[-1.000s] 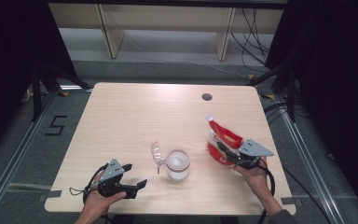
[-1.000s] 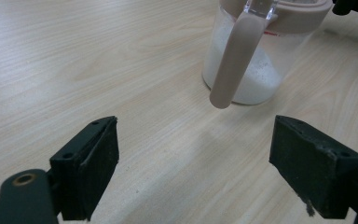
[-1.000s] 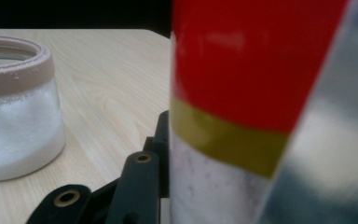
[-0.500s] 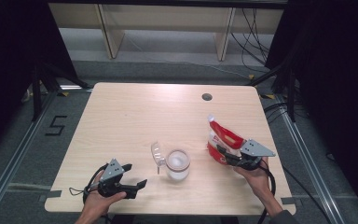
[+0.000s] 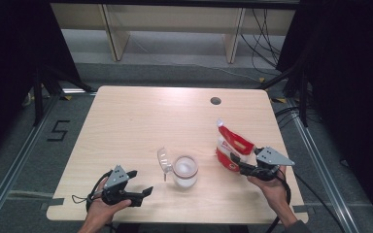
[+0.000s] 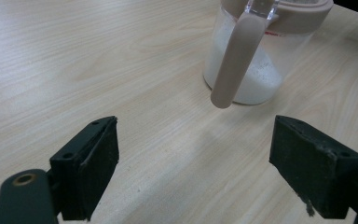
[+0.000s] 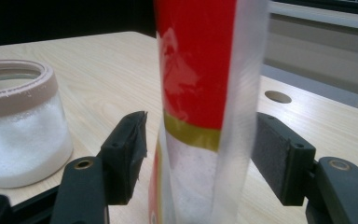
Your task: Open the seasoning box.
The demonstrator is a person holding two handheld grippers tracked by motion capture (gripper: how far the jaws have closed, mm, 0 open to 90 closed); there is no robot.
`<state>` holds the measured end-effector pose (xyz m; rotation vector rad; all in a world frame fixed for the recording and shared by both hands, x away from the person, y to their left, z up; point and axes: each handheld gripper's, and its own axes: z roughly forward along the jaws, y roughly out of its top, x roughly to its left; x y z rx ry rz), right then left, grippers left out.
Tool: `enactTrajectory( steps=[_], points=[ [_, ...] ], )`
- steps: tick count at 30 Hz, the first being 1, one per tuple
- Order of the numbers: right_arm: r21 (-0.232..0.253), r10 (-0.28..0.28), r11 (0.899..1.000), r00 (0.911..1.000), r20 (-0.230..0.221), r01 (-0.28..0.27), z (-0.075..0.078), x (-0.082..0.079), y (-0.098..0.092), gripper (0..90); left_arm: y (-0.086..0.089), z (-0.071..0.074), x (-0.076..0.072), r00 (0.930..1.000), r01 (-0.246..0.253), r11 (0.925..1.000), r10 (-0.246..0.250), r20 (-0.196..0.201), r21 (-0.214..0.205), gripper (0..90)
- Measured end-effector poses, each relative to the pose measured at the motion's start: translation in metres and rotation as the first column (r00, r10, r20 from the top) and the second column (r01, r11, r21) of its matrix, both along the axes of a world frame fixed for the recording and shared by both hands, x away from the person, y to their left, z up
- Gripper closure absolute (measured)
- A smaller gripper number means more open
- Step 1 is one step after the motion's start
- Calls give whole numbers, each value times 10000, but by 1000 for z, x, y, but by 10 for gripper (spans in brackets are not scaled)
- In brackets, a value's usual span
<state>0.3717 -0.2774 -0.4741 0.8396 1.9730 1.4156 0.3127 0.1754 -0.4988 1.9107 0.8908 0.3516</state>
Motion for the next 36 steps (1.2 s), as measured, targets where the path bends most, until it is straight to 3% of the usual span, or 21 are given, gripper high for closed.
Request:
enactTrajectory(
  steps=[1, 6, 7, 8, 11, 12, 16, 17, 20, 21, 23, 24, 25, 29, 33, 34, 35, 36],
  points=[
    [65, 102, 9999, 9999, -135, -102, 1, -2, 0, 381, -1, 0, 0, 9999, -98, 9999, 97, -43, -141, 152],
    [-5, -255, 9997, 9988, -425, 255, 5, -13, -2, 365, -1, 0, 0, 9999, -89, 9999, 89, -58, -87, 152],
    [-78, -291, 9996, 9994, -160, 289, 4, -13, -2, 362, 0, 0, 0, 10000, 16, 10000, -16, 31, 26, 152],
    [-18, -125, 9999, 9985, -542, 125, 5, -15, -3, 364, 0, 0, 0, 10000, 8, 10000, -8, 25, 18, 152],
    [-301, -331, 9991, 9980, -541, 315, 6, -18, -6, 357, 0, 0, 0, 10000, 1, 10000, -1, 20, 18, 152],
    [-60, -471, 9989, 9969, -636, 468, 6, -19, -6, 357, -1, 0, 0, 10000, -23, 9999, 23, -7, -129, 152],
    [-25, -590, 9983, 9940, -922, 590, 7, -24, -9, 355, -1, 0, 0, 10000, -45, 9999, 45, 3, -90, 152],
    [-46, -556, 9985, 9957, -742, 554, 6, -24, -10, 355, 0, 0, 0, 10000, -68, 10000, 68, -50, -49, 152],
    [21, -570, 9983, 9928, -1050, 575, 7, -29, -10, 350, 0, 0, 0, 10000, 2, 10000, -2, 26, 12, 152],
    [-217, -558, 9983, 9964, -630, 546, 7, -27, -11, 347, 0, 0, 0, 10000, -4, 10000, 4, 24, 14, 152],
    [-198, -481, 9987, 9931, -1070, 463, 7, -30, -11, 342, 0, 0, 0, 10000, 2, 10000, -2, 23, 5, 152],
    [-155, -609, 9981, 9951, -776, 599, 6, -30, -10, 342, 0, 0, 0, 10000, -5, 10000, 5, 6, -30, 152],
    [37, -721, 9973, 9914, -1094, 729, 5, -33, -8, 340, 0, 0, 0, 10000, 28, 10000, -28, 1, -85, 152],
    [-180, -498, 9987, 9918, -1177, 480, 6, -35, -11, 336, -1, 0, 0, 10000, -10, 10000, 9, -20, -95, 152],
    [-20, -565, 9984, 9896, -1324, 567, 4, -39, -10, 331, -1, 0, 0, 10000, 19, 9999, -19, 13, -156, 152],
    [-129, -490, 9988, 9924, -1132, 479, 5, -39, -11, 331, -1, 0, 0, 10000, 9, 9998, -9, -13, -182, 152],
    [-96, -617, 9981, 9885, -1383, 610, 5, -42, -10, 331, -2, 0, 0, 10000, -32, 9998, 31, -51, -218, 152],
    [-34, -706, 9975, 9887, -1319, 708, 5, -43, -10, 330, -1, 0, 0, 10000, -27, 9998, 26, -52, -214, 152]
  ],
)
